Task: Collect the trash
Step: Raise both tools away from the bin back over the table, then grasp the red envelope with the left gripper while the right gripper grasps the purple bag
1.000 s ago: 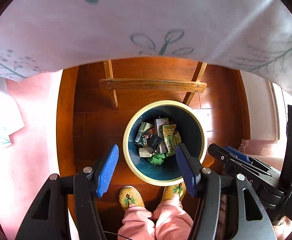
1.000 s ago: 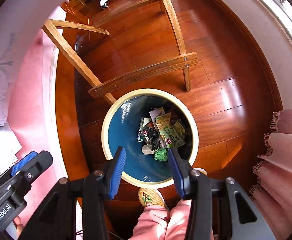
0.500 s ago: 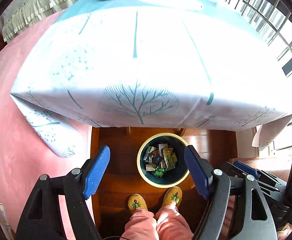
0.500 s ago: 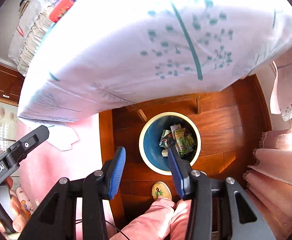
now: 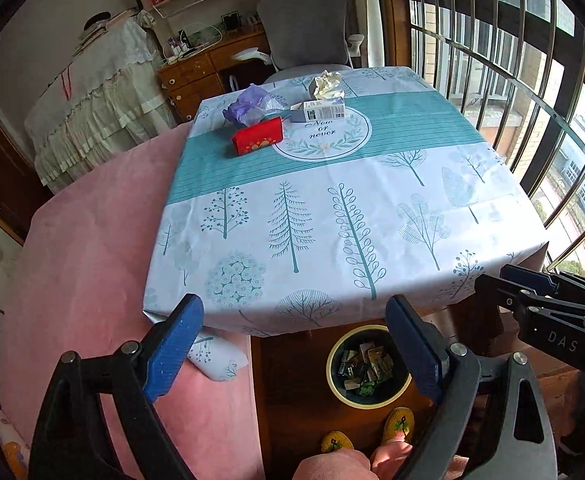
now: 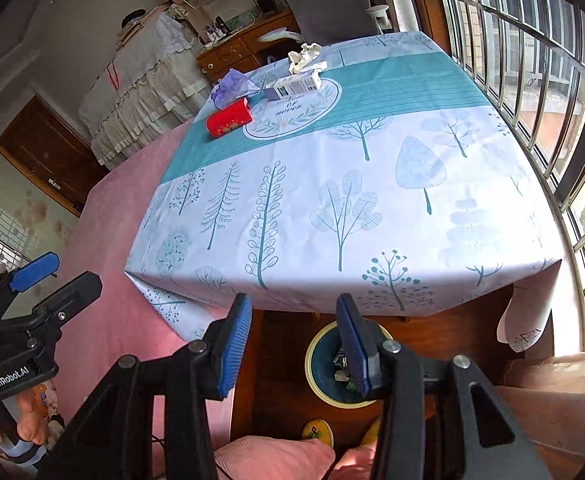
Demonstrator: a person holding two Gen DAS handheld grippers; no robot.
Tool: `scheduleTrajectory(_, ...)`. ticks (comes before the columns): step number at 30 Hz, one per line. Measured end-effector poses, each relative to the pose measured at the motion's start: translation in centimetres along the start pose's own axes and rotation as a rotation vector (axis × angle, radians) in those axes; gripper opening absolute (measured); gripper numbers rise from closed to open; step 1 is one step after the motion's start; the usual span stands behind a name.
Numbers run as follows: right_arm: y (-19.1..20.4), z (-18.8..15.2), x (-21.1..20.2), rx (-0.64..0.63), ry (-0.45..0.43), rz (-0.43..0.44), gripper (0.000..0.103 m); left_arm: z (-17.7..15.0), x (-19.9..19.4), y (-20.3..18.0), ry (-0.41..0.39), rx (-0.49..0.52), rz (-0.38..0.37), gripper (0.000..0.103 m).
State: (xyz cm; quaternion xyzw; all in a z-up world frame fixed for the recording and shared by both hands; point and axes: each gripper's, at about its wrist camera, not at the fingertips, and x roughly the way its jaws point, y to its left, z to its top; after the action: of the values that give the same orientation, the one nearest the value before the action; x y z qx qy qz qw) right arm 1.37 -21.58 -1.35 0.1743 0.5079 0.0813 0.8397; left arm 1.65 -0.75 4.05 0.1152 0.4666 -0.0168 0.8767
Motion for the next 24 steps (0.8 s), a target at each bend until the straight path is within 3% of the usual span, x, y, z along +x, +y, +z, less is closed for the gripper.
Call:
scheduleTrajectory(6,1.1,3.6,-2.2,-0.035,-0.092,0.028,0.045,2.5,-2.4,0.0,-0.057,-0.015,0.004,0.091)
scheduleTrajectory(12,2.0,7.2,-1.9,-0.035,-0.126,0.049,0.045,5.7,-1.1,2.7,-0.024,-0.071,-0.059,0.091)
scheduleTrajectory(18,3.1,11.1,-0.3,-0.025,-0.153,0.041,0.045,10.2,3.6,7.4,0.022,-0.112,-0.119,0.091)
scheduleTrajectory(24,4.5,16.0,4.4,0.036,-0.162,-0.004,0.045,15.8,11.0,12.5,0.066,-0.084,-0.169,0.091)
